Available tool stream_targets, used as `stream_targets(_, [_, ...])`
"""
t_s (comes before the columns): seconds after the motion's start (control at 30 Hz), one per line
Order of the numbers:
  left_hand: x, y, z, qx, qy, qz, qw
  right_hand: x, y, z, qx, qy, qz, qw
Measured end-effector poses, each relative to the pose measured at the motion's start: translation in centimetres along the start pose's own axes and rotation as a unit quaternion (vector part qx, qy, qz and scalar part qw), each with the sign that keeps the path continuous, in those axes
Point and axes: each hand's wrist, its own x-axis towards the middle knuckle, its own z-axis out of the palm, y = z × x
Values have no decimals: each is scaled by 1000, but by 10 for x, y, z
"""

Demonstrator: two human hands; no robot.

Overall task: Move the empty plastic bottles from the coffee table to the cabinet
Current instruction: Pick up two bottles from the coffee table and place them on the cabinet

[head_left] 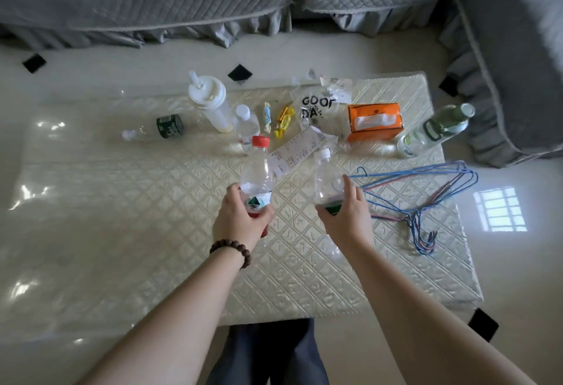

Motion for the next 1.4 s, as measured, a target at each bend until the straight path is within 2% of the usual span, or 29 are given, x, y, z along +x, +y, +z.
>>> stream_targets(0.2, [-45,26,-64,-4,-9,60,998,-68,-33,-65,41,83,2,996])
stream_targets(0.37, [-80,30,-97,8,-29,111,993,-128,-45,-92,73,143,34,986])
stream_targets(0.53, [-111,35,-110,9,-62,178,982,-187,-36,-98,126,214,59,967])
stream_targets(0.77, [-158,46,-96,40,-132,288,948,-268,3,-96,147,297,152,931])
stream_targets(1.03, [-245,59,-50,78,-266,410,869,-385,61,-87,187,408,269,852])
stream_targets(1.4, [-422,46,15,139,-434,548,701,-564,140,-47,215,525,458,684])
